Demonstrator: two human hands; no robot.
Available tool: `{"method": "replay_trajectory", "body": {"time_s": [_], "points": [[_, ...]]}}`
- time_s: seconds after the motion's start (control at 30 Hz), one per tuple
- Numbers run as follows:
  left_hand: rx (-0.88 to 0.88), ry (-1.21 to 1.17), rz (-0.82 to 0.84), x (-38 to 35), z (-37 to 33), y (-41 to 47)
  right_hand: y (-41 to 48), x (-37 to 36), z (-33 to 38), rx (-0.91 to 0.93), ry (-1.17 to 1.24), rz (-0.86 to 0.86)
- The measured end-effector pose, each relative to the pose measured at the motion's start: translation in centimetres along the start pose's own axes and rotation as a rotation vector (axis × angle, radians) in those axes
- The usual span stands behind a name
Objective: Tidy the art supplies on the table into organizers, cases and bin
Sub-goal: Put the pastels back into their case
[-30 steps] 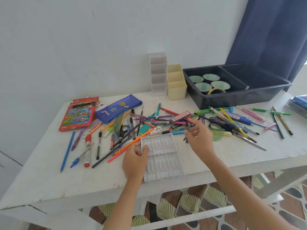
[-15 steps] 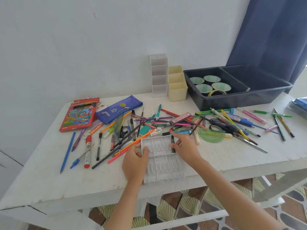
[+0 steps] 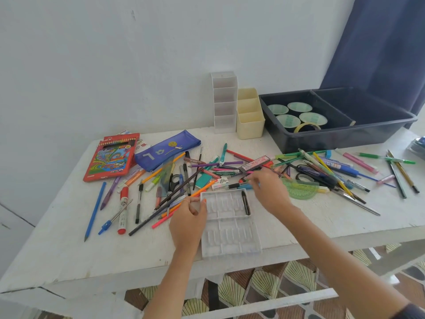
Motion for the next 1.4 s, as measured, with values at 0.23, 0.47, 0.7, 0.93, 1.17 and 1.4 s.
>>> {"method": "replay_trajectory", "body": {"time_s": [0.23,0.47,0.7,0.93,1.17,1.4], "points": [[-0.002,-0.014,-0.030,0.0,-0.1,0.1,3.0,0.5,-2.7,0.040,-0.069,0.138],[-0.019,-0.040,-0.028,-0.1,0.1,0.1,2.8,-0.5,-3.4,0.051,-0.166,0.205],[-0.045,-0.054,-0.025,0.0,0.0,0.0,3.5,-0.6,-3.3,0.072,-0.238,0.359],[-0.040,-0.076,-0.014,-0.1,0.2,0.1,4.2,0.1,-3.8,0.028,-0.267,0.486],[-0.037,-0.056,-0.033,-0.2,0.2,0.2,4.0,0.9,-3.5,0.050,-0.161,0.536],[-0.030,-0.067,-0.045,-0.3,0.3,0.2,3.4,1.3,-3.7,0.005,-0.006,0.500]]}}
Point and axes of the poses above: each hand's wrist, its own y-axis towards the middle knuckle, its own x-axis out of the back of the hand, z = x × y, the point moved 2 cm from there along y, towards the middle knuckle, and after that the axes turned 13 degrees about x, right-handed, at the moved point
